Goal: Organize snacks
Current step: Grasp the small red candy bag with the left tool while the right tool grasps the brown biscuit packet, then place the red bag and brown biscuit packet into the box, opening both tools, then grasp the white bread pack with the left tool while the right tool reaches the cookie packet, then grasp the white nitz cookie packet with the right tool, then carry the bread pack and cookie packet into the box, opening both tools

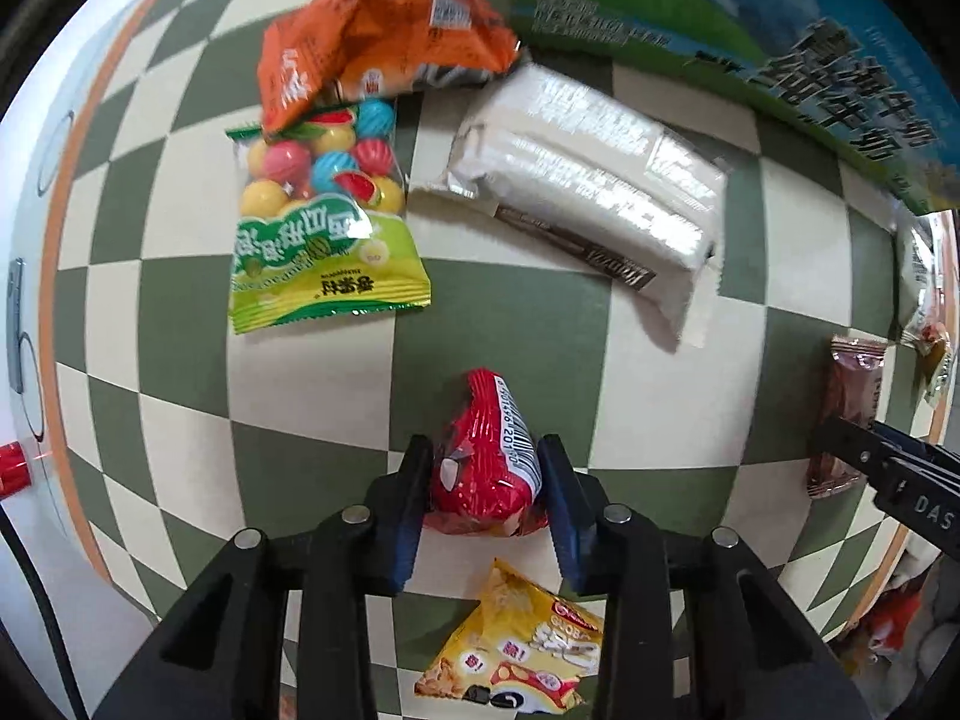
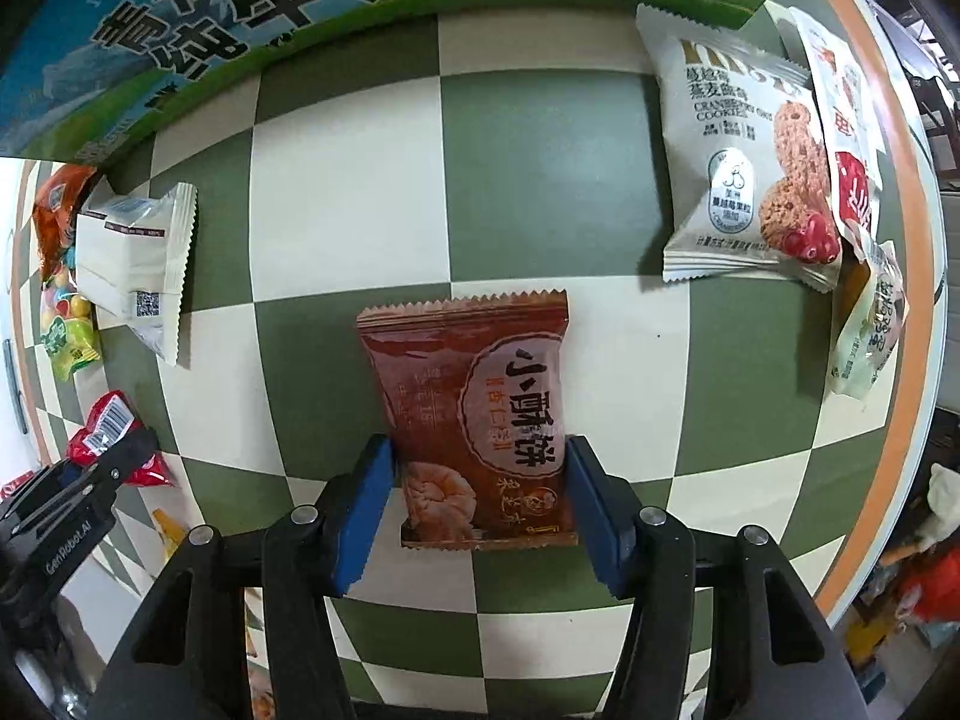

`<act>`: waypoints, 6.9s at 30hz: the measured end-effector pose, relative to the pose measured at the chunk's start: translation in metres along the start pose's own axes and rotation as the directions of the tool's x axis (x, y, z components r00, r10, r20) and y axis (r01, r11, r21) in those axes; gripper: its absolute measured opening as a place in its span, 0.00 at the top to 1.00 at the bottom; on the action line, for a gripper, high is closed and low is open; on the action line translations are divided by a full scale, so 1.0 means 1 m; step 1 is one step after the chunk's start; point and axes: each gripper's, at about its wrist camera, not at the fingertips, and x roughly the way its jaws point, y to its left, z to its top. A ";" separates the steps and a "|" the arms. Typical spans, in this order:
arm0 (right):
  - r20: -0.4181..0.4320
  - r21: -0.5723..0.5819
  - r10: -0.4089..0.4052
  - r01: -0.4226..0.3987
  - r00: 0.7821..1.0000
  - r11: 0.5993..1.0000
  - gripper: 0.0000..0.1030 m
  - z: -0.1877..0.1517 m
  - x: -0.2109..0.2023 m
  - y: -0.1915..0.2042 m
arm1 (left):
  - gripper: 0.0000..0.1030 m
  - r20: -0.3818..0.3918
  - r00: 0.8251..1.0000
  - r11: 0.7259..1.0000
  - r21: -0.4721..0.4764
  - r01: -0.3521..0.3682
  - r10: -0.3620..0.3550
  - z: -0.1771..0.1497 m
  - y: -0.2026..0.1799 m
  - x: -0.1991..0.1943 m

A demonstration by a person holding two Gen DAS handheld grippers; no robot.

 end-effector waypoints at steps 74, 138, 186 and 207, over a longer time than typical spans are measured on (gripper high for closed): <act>0.295 -0.001 0.139 -0.145 0.945 0.989 0.07 0.106 -0.228 -0.041 | 0.11 0.322 0.938 0.992 0.032 0.122 -0.126 0.148 -0.035 -0.207; -0.049 0.115 0.120 -0.114 0.992 0.987 0.21 0.046 -0.036 -0.118 | 0.56 -0.016 1.000 1.000 -0.015 -0.020 0.020 0.029 -0.064 -0.001; 0.204 -0.043 0.182 -0.177 0.962 0.983 0.31 0.003 -0.148 -0.037 | 0.58 0.214 0.967 0.984 0.140 0.110 -0.138 0.047 -0.084 -0.177; 0.240 0.055 0.140 -0.157 0.961 0.986 0.31 0.162 -0.206 -0.065 | 0.58 0.133 0.991 0.993 0.115 -0.007 -0.009 0.260 -0.063 -0.154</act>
